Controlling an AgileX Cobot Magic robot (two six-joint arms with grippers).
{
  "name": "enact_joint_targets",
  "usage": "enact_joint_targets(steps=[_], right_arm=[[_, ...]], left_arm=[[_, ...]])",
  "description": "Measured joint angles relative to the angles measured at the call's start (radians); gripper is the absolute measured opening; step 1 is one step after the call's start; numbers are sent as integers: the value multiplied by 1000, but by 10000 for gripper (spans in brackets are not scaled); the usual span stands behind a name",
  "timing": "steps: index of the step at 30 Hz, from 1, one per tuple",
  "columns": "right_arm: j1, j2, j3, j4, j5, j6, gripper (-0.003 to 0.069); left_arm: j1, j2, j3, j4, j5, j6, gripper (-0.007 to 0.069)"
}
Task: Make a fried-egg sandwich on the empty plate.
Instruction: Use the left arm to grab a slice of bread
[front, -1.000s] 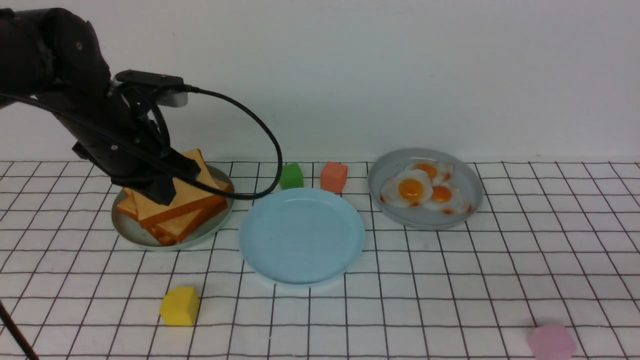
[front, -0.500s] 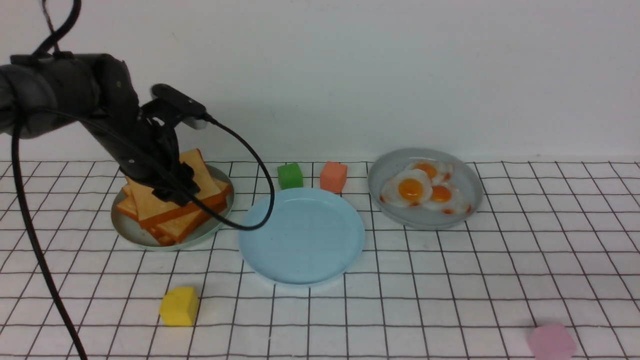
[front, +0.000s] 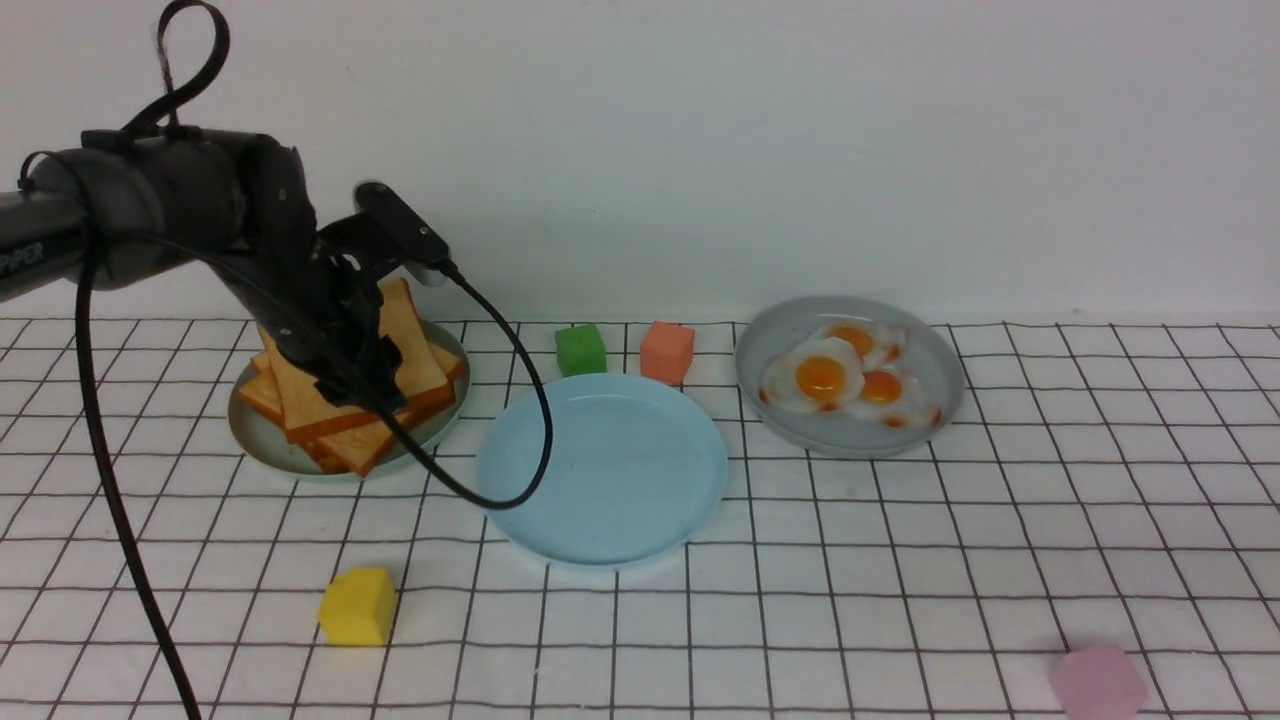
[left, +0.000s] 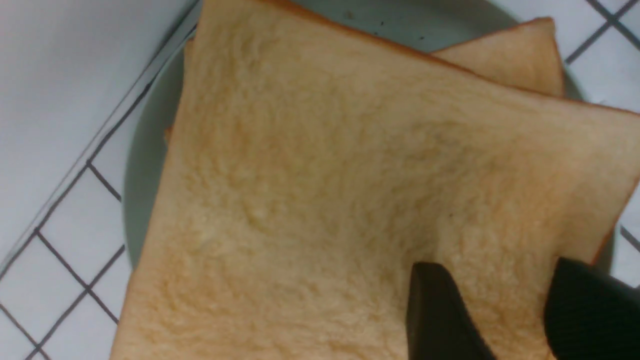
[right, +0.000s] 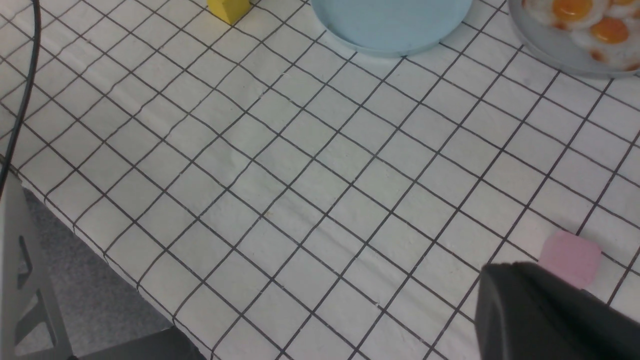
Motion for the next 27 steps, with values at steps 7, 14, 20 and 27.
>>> enact_joint_targets(steps=[7, 14, 20, 27], right_arm=[[0, 0, 0, 31, 17, 0, 25], [0, 0, 0, 34, 18, 0, 29], [0, 0, 0, 34, 18, 0, 33], [0, 0, 0, 34, 18, 0, 38]], left_arm=[[-2, -60, 7, -5, 18, 0, 298], [-2, -69, 14, -12, 40, 0, 379], [-2, -36, 19, -6, 19, 0, 456], [-2, 17, 18, 32, -17, 0, 464]])
